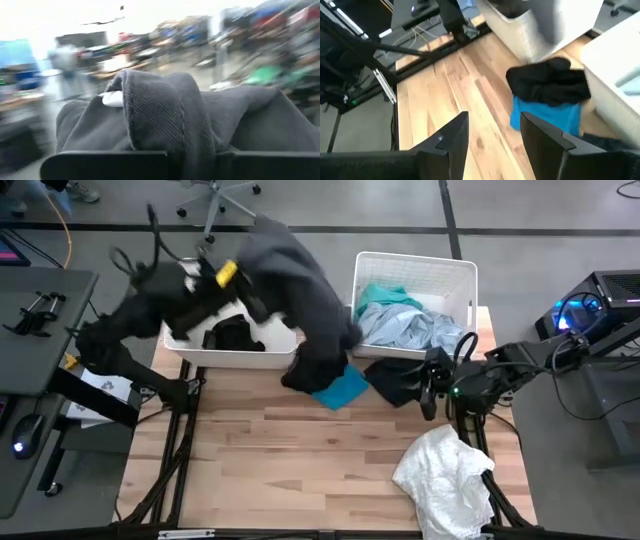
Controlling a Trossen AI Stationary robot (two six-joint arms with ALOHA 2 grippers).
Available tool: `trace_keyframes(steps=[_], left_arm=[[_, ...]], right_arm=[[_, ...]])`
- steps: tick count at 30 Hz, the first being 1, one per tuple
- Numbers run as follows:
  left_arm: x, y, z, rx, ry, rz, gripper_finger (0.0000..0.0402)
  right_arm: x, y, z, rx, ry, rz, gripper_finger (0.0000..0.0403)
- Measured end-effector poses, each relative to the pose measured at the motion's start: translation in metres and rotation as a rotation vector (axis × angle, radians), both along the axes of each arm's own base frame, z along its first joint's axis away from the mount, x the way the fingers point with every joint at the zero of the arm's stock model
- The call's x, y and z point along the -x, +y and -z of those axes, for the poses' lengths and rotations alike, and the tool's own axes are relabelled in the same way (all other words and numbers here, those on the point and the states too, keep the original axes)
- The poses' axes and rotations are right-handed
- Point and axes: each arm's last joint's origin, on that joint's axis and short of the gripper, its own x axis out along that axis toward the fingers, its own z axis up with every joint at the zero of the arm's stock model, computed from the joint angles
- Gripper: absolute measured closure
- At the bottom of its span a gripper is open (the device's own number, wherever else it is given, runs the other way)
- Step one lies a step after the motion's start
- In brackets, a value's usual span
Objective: Sort clothes
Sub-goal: Put the black short into the left laundry bin
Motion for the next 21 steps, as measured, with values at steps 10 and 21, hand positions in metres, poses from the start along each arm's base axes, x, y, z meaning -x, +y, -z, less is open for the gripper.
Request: trace_keyframes(steps=[10, 21], left_arm=[[0.053, 0.069, 0.03, 0.172, 0.446, -0.447, 0.0401], [0.059, 0.129, 0.168, 0.722, 0.879, -0.597, 0.0401]], right_arm=[[0.001, 0.012, 0.02, -0.08, 0.05, 0.013, 0.0241], [0.003, 0.012, 0.019, 0.004, 0.01, 0.082, 0.024]])
